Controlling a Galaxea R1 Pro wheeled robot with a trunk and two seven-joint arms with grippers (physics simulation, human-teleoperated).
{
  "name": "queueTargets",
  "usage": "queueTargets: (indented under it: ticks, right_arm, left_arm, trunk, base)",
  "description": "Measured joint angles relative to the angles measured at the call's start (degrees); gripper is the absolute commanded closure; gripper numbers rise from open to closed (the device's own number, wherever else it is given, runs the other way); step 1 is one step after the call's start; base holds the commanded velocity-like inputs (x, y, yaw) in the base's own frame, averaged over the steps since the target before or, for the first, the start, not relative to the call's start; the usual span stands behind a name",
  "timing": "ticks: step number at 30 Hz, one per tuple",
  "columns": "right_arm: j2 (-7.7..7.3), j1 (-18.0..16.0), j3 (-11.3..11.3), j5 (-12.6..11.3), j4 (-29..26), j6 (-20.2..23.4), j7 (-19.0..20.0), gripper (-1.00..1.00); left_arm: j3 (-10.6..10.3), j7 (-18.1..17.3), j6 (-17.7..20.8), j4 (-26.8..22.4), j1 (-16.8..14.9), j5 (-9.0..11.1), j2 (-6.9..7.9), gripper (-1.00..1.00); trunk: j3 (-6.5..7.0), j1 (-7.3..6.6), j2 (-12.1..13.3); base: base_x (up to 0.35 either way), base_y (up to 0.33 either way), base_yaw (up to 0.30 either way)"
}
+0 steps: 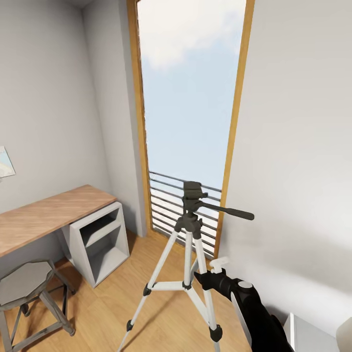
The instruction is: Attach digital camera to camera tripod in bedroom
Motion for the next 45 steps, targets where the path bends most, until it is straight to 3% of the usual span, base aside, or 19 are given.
queueTargets:
  ticks: [6, 11, 13, 14, 18, 19, 23, 27, 30, 35, 39, 40, 41, 43, 45]
  right_arm:
    - [-0.03, 0.0, 0.1, 0.5, 0.0, 0.0, -0.1, 1.0]
    - [-0.25, 0.0, 0.1, 0.4, -0.1, 0.0, 0.0, 1.0]
    - [-0.25, 0.0, 0.2, 0.4, -0.1, 0.0, 0.0, 1.0]
    - [-0.25, 0.0, 0.2, 0.4, -0.1, 0.0, 0.0, 1.0]
    - [-0.22, 0.0, 0.2, 0.4, 0.0, 0.0, -0.1, 1.0]
    - [-0.17, 0.0, 0.2, 0.4, 0.0, -0.1, -0.1, 1.0]
    - [-0.15, 0.0, 0.2, 0.4, 0.0, -0.1, -0.1, 1.0]
    - [-0.06, 0.0, 0.3, 0.4, 0.0, -0.1, -0.1, 1.0]
    - [-0.01, 0.0, 0.4, 0.5, 0.0, -0.2, -0.1, 1.0]
    - [0.02, 0.0, 0.4, 0.6, 0.1, -0.6, -0.1, 1.0]
    - [0.03, 0.0, 0.4, 0.7, 0.1, -1.0, -0.2, 1.0]
    - [0.03, 0.0, 0.4, 0.6, 0.1, -1.0, -0.2, 1.0]
    - [0.03, 0.0, 0.4, 0.6, 0.1, -1.0, -0.2, 1.0]
    - [0.03, 0.0, 0.4, 0.6, 0.1, -1.0, -0.2, 1.0]
    - [0.03, 0.0, 0.4, 0.7, 0.1, -1.0, -0.2, 1.0]
  left_arm:
    - [0.0, 0.1, 0.0, -0.3, 0.0, -0.1, 0.22, 1.0]
    - [-0.2, 0.3, 2.7, -9.1, 0.0, -0.3, 3.86, 1.0]
    - [-0.1, 0.2, 7.0, -15.3, -0.1, -0.3, 6.31, 1.0]
    - [0.0, 0.2, 11.7, -20.0, -0.1, -0.5, 8.01, 1.0]
    - [0.1, 0.4, 22.7, -32.0, 0.0, -0.4, 11.3, 1.0]
    - [0.1, 0.8, 27.7, -37.7, 0.0, -0.8, 12.8, 1.0]
    - [1.0, 2.9, 38.1, -53.0, -0.1, -1.1, 16.07, 1.0]
    - [3.7, 5.5, 44.0, -61.5, -0.3, -0.7, 17.53, 1.0]
    - [7.0, 7.4, 49.5, -66.0, -2.4, -0.5, 18.13, 1.0]
    - [9.2, 8.7, 55.8, -68.7, -12.2, -0.5, 18.4, 1.0]
    - [9.9, 9.7, 58.3, -68.9, -23.1, -0.2, 18.13, 1.0]
    - [10.0, 10.3, 60.0, -64.0, -28.9, 0.4, 17.22, 1.0]
    - [10.0, 10.5, 60.8, -63.8, -35.2, 0.1, 16.65, 1.0]
    - [10.0, 10.6, 61.3, -63.1, -38.9, 0.1, 16.08, 1.0]
    - [10.1, 10.6, 61.7, -59.9, -45.3, 0.6, 14.96, 1.0]
  trunk:
    - [0.0, 0.0, 0.0]
    - [0.01, 0.0, 0.0]
    - [0.01, 0.0, 0.0]
    - [0.01, 0.0, 0.0]
    - [0.02, -0.01, 0.0]
    - [0.02, 0.0, 0.0]
    - [0.02, -0.01, 0.0]
    - [0.01, -0.01, 0.0]
    - [0.02, 0.0, 0.0]
    - [0.02, 0.0, 0.0]
    - [0.02, -0.01, 0.0]
    - [-0.01, 0.0, 0.0]
    - [0.02, 0.01, 0.0]
    - [0.01, 0.0, 0.0]
    - [0.02, 0.0, 0.0]
  base:
    - [0.0, 0.0, 0.0]
    - [0.0, 0.0, 0.0]
    - [0.0, 0.0, 0.0]
    - [0.0, 0.0, 0.0]
    - [0.0, 0.0, 0.0]
    - [0.0, 0.0, 0.0]
    - [0.0, 0.0, 0.0]
    - [0.0, 0.0, 0.0]
    - [0.0, 0.0, 0.0]
    - [0.0, 0.0, 0.0]
    - [0.0, 0.0, 0.0]
    - [0.0, 0.0, 0.0]
    - [0.0, 0.0, 0.0]
    - [0.0, 0.0, 0.0]
    - [0.0, 0.0, 0.0]
